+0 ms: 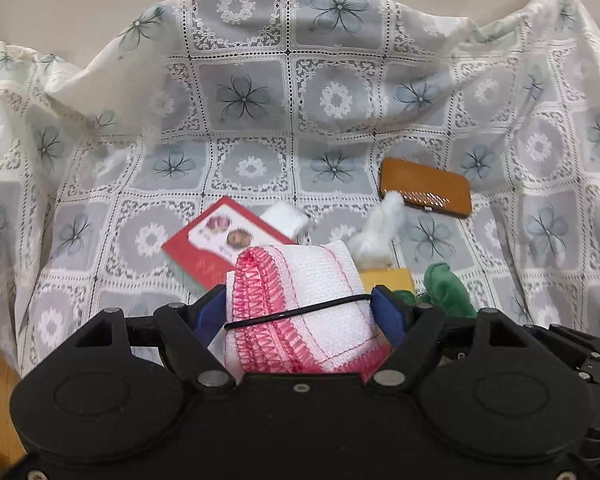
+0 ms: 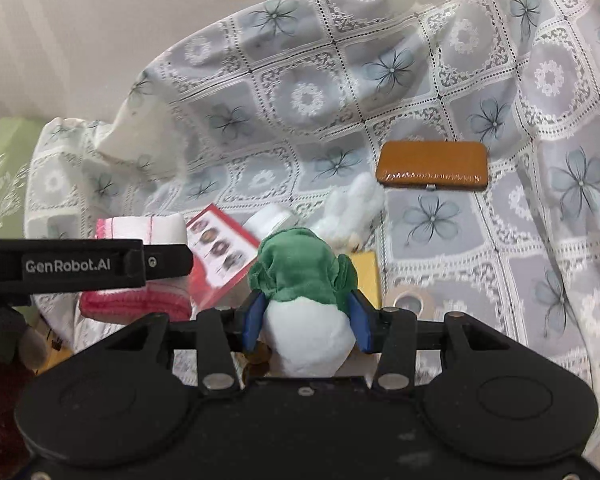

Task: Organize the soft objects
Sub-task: 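Carry the towel and plush back over the basket with both tools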

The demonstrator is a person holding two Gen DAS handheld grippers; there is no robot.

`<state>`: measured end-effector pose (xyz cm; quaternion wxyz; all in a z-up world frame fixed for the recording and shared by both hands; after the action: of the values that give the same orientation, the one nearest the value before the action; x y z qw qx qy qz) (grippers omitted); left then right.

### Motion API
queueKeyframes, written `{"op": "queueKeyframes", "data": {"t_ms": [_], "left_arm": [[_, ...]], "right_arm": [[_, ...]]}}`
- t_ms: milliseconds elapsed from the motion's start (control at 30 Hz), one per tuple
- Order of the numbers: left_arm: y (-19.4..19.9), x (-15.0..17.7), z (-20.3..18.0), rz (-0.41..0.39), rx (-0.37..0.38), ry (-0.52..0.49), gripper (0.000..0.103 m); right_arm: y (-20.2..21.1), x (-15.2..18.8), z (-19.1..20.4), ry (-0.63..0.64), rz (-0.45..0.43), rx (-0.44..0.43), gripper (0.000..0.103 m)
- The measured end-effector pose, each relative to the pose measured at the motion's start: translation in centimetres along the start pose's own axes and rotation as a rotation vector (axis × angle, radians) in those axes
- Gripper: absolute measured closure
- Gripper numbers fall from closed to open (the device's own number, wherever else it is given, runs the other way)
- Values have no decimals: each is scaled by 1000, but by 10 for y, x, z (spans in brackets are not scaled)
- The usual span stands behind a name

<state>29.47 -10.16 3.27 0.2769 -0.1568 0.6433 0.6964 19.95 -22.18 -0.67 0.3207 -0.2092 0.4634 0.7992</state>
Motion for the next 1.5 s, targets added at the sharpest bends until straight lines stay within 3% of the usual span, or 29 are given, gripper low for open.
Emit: {"op": "queueKeyframes", "data": {"t_ms": [533,1000,1333,1500], "left_arm": [[62,86,13,-20,13,53,31],[75,181,17,23,-38,77,30],[63,220,1,26,-136,7,30],[60,235,-2,38,-148,0,30]], "right_arm": [[86,92,31,14,-32,-18,58],[136,177,33,-45,-53,18,58],[135,202,25,-77,-24,65,57],[127,213,24,-70,2,93,57]]}}
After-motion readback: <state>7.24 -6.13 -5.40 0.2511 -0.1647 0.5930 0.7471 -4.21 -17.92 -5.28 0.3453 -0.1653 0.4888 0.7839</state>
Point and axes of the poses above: each gripper's, at about its wrist camera, not at the fingertips, and y roughly against the way its jaws point, z to its left, x to its underside, the point moved 6 cm from there along -y, roughly the way its jaws point, and after that the axes turned 15 degrees about -x, right-handed, at the moved point
